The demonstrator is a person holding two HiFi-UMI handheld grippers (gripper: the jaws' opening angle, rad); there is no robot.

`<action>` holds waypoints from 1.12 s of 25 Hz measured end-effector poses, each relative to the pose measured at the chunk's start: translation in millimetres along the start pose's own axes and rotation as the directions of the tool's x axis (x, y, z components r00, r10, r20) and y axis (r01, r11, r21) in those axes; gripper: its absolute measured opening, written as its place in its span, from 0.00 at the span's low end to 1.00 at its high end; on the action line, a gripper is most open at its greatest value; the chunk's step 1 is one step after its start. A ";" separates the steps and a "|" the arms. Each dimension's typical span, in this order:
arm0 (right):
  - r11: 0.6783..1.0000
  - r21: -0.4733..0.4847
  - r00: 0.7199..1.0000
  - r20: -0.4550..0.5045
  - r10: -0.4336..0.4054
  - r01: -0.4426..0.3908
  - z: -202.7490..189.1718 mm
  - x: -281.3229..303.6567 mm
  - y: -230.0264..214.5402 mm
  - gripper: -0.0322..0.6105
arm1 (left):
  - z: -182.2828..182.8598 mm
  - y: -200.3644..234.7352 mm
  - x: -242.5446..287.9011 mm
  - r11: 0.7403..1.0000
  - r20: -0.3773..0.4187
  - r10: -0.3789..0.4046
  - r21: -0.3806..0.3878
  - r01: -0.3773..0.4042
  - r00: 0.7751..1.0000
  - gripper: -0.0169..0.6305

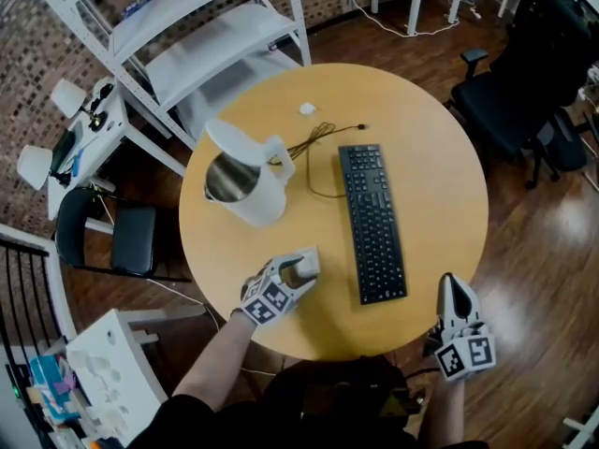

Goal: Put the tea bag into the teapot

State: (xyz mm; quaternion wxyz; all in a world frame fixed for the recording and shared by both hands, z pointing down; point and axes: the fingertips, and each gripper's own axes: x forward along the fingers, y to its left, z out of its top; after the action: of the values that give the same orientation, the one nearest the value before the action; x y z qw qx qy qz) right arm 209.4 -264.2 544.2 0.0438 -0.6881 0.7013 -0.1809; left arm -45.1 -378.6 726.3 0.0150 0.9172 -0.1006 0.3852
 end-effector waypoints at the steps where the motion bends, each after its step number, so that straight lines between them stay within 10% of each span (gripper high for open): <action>1: 1.000 0.009 1.000 0.001 -0.017 0.017 -0.7 -4.0 -5.7 0.06 | -5.8 -1.5 6.0 1.000 -0.035 -0.024 0.016 0.024 0.999 0.38; 12: 0.999 0.032 0.999 0.006 -0.043 0.043 -1.7 -9.8 -22.3 0.06 | -33.6 -7.0 31.0 0.991 -0.272 -0.108 0.049 0.126 0.956 0.48; 20: 0.999 -0.031 1.000 -0.009 0.020 -0.020 -1.9 6.1 4.2 0.06 | -43.5 -10.9 19.2 0.992 -0.367 -0.064 0.080 0.100 0.928 0.23; 28: 0.989 -0.106 0.995 0.017 0.103 -0.101 21.2 18.0 28.6 0.06 | -18.6 5.2 -16.7 0.965 -0.071 0.022 -0.259 -0.040 0.997 0.11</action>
State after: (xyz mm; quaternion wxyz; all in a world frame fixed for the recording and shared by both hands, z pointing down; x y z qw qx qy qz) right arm 188.0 -286.3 518.8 0.0246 -0.6546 0.7436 -0.1338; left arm -70.6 -378.8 727.3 0.1325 0.8921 -0.1640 0.3997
